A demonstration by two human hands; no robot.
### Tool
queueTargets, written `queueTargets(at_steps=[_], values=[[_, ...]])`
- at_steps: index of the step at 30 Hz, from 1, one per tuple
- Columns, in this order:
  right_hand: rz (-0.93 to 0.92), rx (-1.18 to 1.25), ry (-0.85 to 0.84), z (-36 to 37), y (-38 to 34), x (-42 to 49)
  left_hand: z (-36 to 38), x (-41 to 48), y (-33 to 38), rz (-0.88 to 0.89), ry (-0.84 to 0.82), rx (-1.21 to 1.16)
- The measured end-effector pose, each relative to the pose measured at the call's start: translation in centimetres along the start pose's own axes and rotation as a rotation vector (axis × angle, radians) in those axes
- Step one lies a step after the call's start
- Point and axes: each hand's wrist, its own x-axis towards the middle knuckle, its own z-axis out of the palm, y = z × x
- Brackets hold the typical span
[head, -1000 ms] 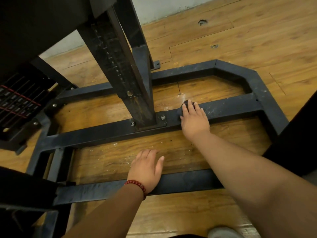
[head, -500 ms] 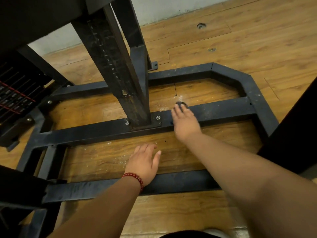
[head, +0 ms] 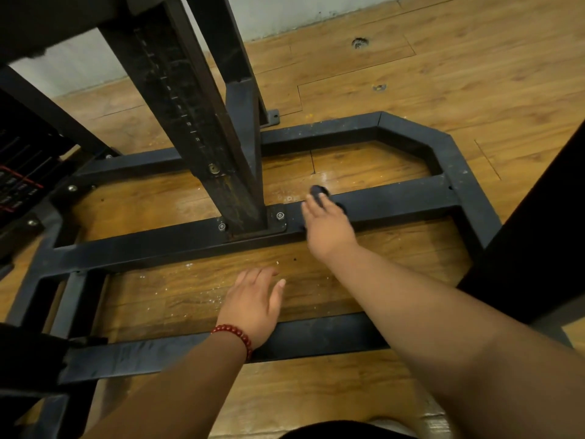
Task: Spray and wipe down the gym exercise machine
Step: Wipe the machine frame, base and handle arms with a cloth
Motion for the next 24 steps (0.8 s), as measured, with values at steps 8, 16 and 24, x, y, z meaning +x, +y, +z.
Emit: queueTargets(at_steps=[8,16,24], values=[[0.082,0.014,-0.013,-1.5,4.2,-1.9,-0.1,0.1,-0.1,-0.008,0.003,-0.04],[0.148,-0.003,0.004,-1.5,0.7,0.2,-0.1,0.0,-0.1,0.012,0.022,-0.045],[-0.235,-0.011,-0.123,-0.5,1.9,-0.1,-0.3,0.0,-0.1,-0.012,0.012,-0.073]])
